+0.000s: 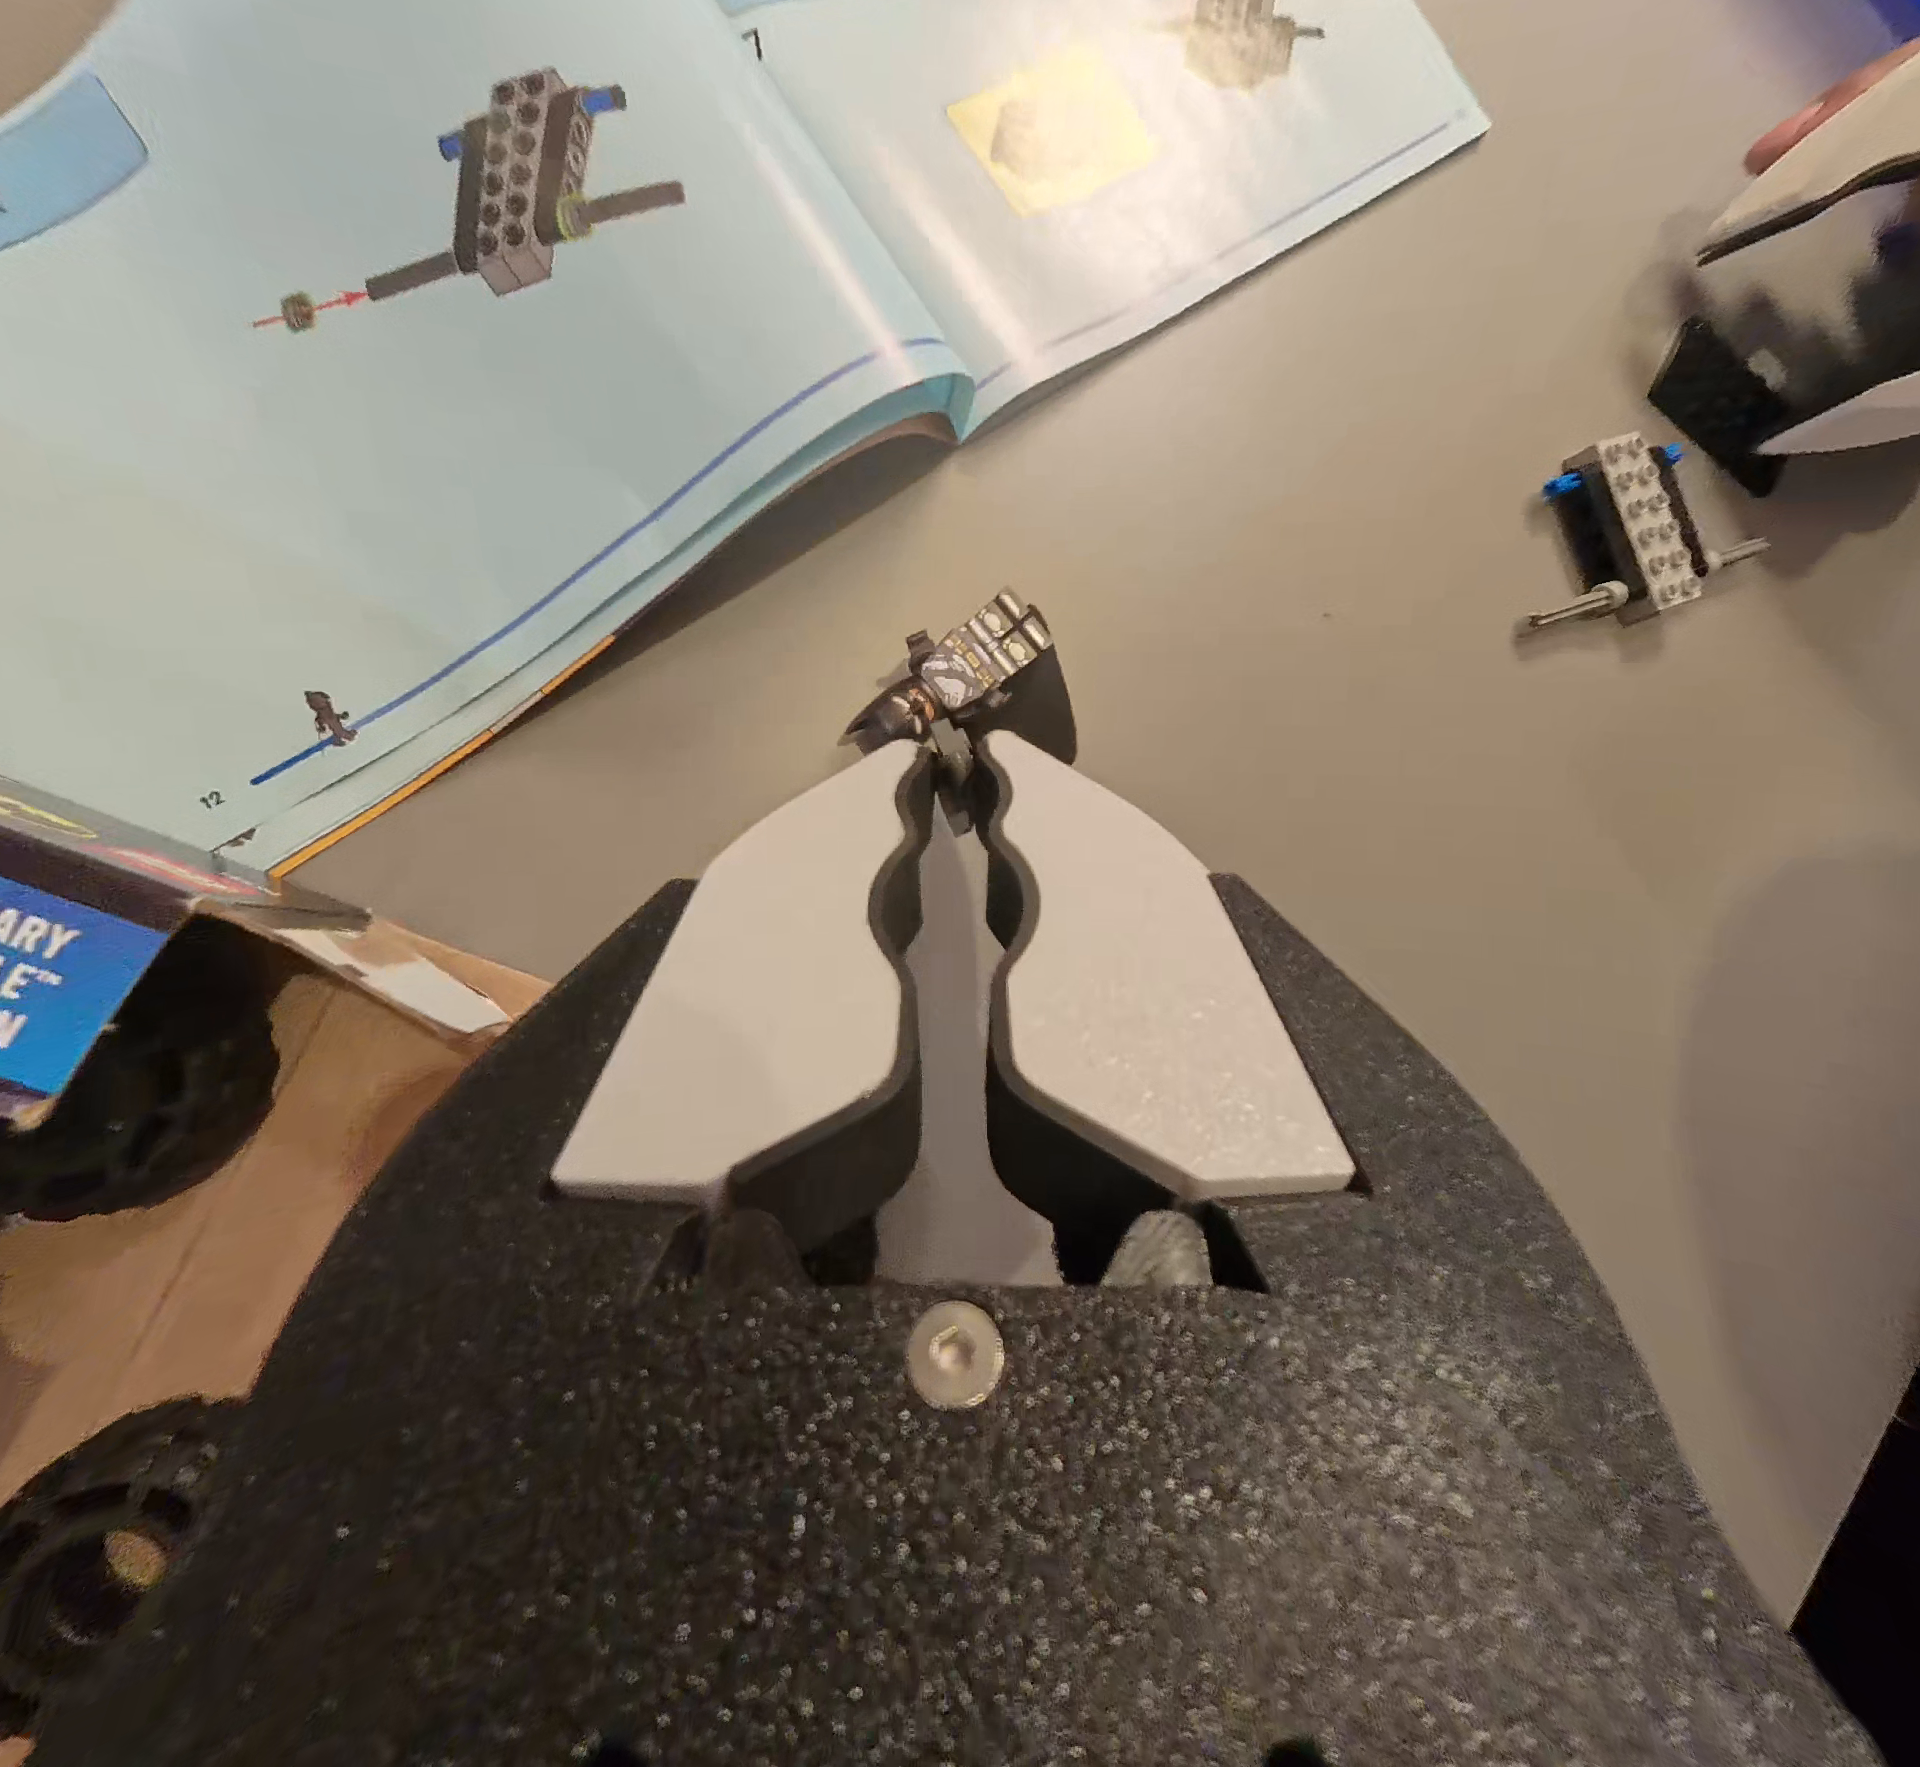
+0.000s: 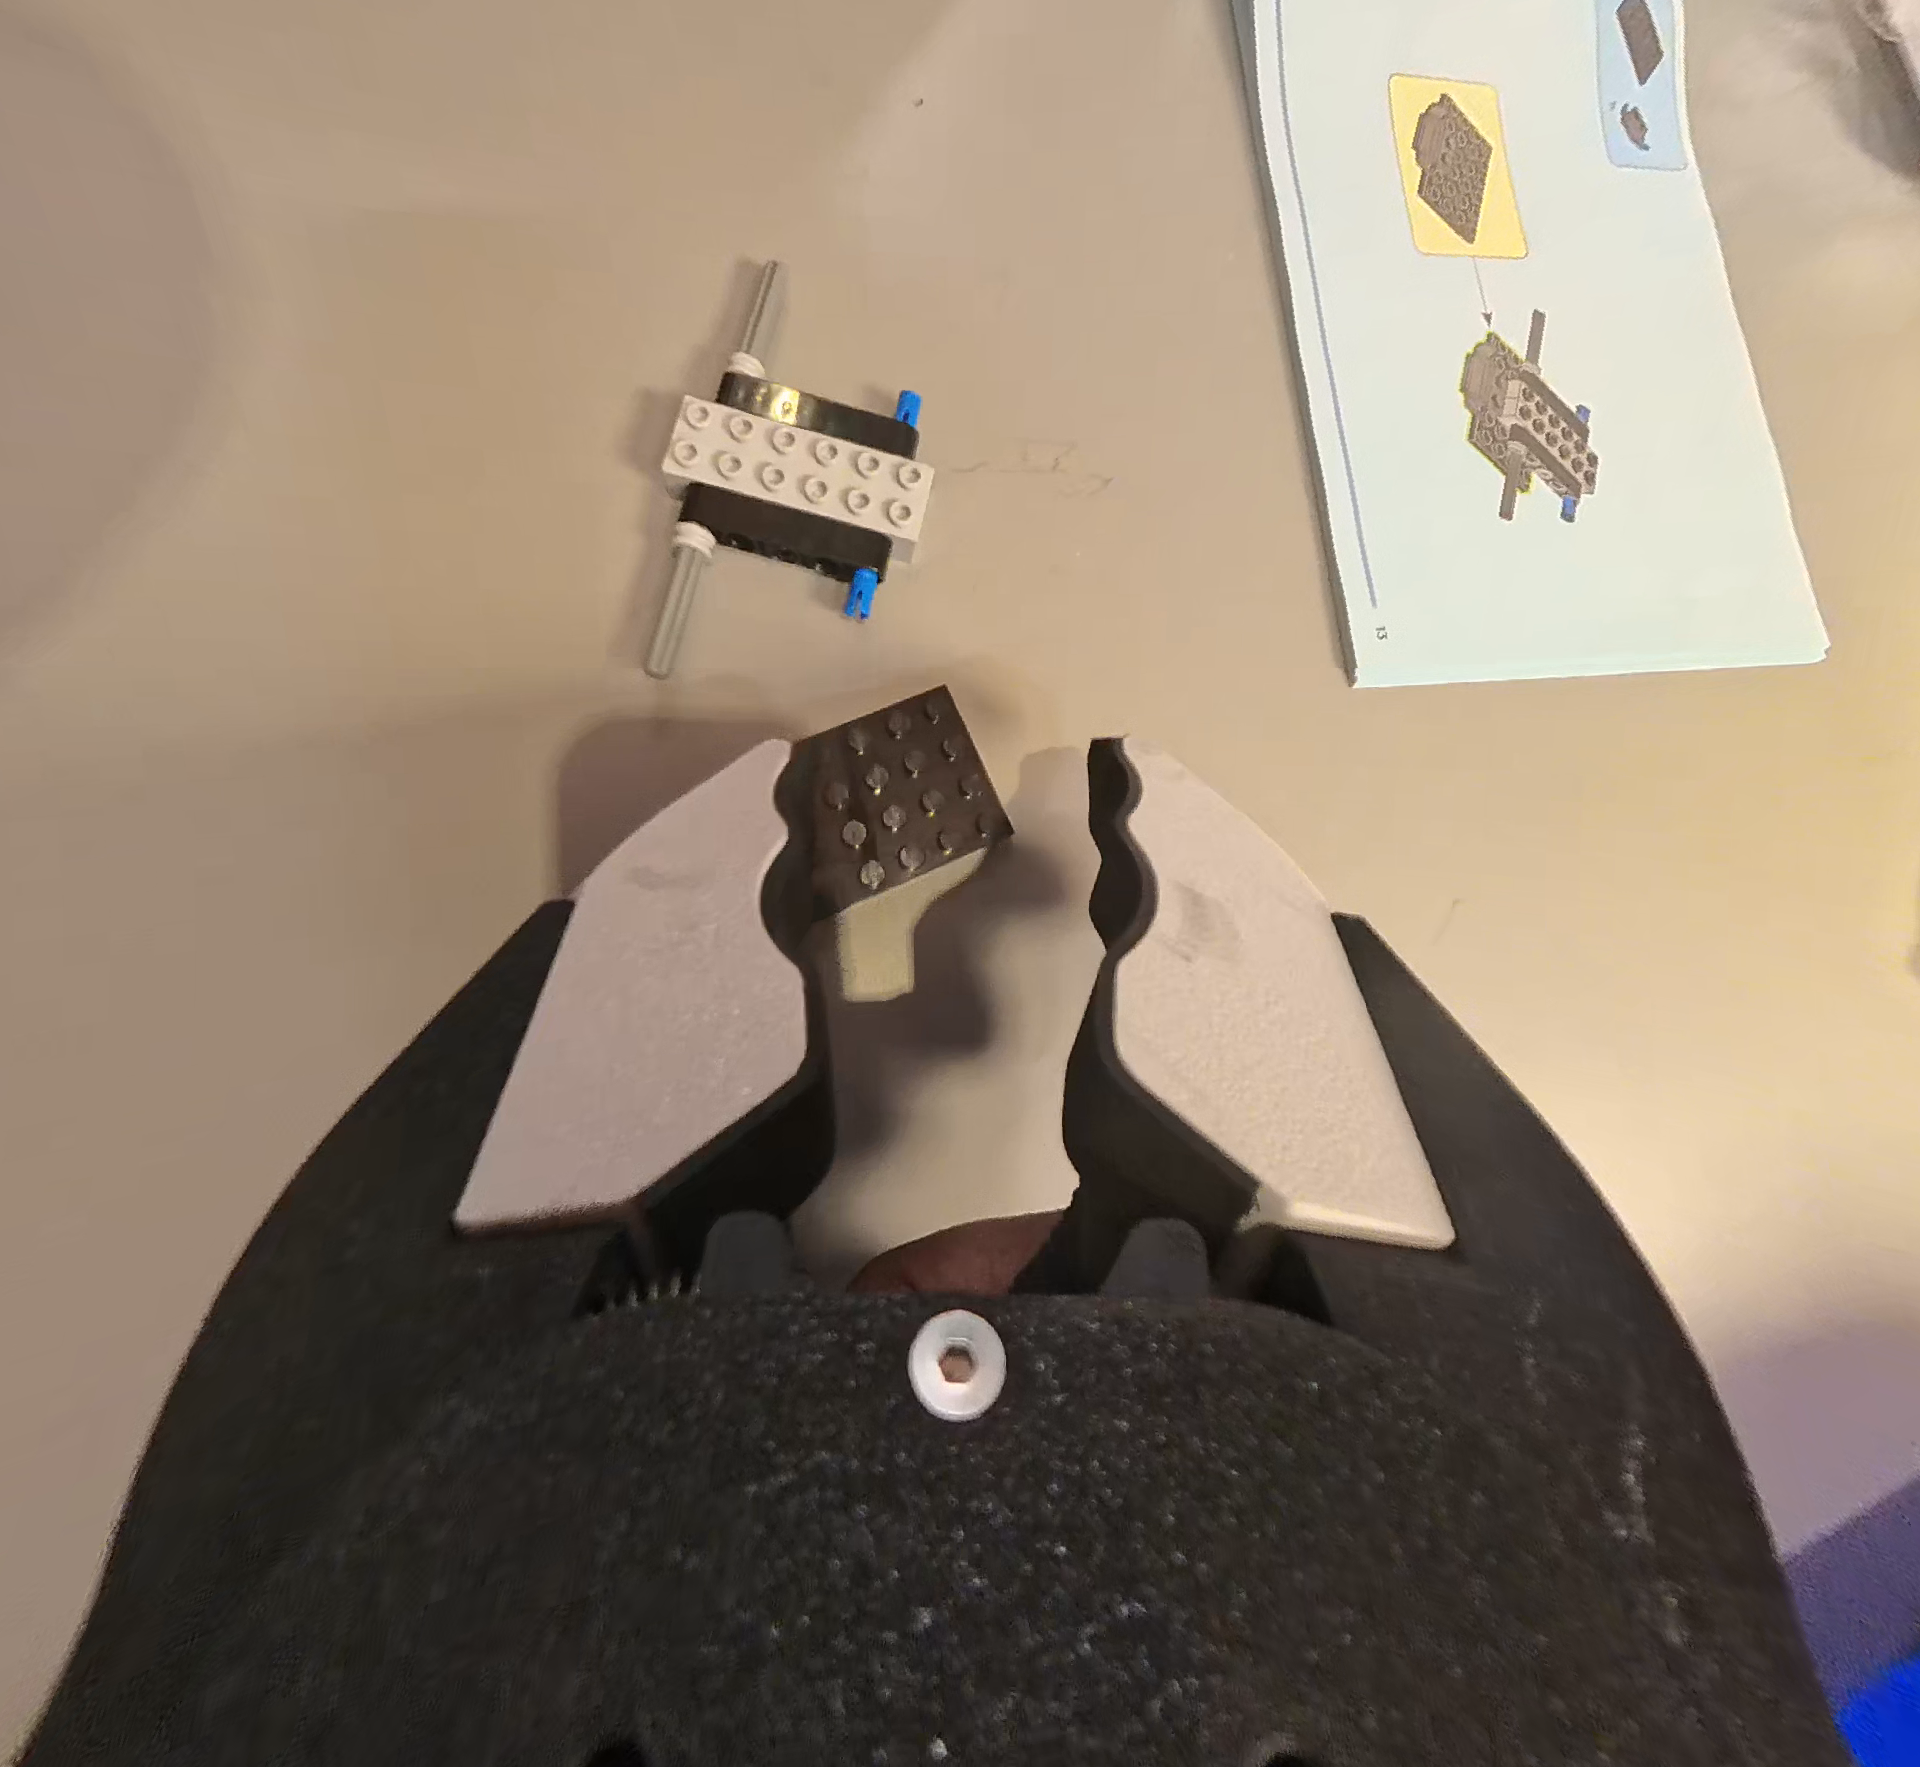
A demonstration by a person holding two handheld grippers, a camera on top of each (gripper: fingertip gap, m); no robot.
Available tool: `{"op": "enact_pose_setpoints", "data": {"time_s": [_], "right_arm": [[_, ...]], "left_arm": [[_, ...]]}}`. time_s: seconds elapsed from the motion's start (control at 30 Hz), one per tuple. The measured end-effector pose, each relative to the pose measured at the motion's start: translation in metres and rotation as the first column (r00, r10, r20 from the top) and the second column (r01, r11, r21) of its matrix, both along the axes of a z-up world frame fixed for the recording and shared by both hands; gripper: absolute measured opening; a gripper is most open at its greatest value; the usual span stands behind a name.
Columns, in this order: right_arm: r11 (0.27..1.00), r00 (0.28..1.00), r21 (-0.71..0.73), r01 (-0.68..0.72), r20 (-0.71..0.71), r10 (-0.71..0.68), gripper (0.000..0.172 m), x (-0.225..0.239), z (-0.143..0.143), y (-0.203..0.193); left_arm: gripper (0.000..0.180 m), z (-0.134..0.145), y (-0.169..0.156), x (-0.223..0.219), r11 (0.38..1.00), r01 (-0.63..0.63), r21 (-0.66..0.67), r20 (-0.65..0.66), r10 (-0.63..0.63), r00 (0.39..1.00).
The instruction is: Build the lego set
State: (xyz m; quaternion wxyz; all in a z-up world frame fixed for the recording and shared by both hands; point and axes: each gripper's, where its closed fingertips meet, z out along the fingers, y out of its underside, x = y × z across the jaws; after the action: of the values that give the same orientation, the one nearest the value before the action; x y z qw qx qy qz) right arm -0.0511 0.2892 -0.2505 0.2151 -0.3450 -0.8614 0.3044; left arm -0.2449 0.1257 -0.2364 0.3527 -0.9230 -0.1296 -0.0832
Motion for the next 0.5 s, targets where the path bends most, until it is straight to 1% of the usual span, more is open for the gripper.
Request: {"op": "enact_pose_setpoints", "data": {"time_s": [0.13, 0.23, 0.4, 0.5], "right_arm": [[0.999, 0.999, -0.027, -0.035, 0.030, 0.036, 0.055, 0.006, -0.001, -0.003], [0.997, 0.998, -0.047, -0.054, 0.042, 0.056, 0.062, 0.009, -0.002, -0.004], [0.995, 0.999, -0.093, -0.047, 0.023, 0.049, 0.063, 0.008, 0.008, -0.002], [0.993, 0.995, -0.073, -0.092, 0.043, 0.096, 0.064, 0.017, 0.007, -0.006]], "left_arm": [[0.007, 0.017, 0.010, 0.015, 0.991, 0.054, 0.120, 0.067, -0.062, 0.996], [0.007, 0.025, 0.023, 0.039, 0.971, 0.129, 0.203, 0.149, -0.161, 0.976], [0.007, 0.023, 0.038, 0.070, 0.945, 0.210, 0.250, 0.236, -0.270, 0.934], [0.007, 0.021, 0.043, 0.088, 0.926, 0.263, 0.270, 0.272, -0.335, 0.902]]}}
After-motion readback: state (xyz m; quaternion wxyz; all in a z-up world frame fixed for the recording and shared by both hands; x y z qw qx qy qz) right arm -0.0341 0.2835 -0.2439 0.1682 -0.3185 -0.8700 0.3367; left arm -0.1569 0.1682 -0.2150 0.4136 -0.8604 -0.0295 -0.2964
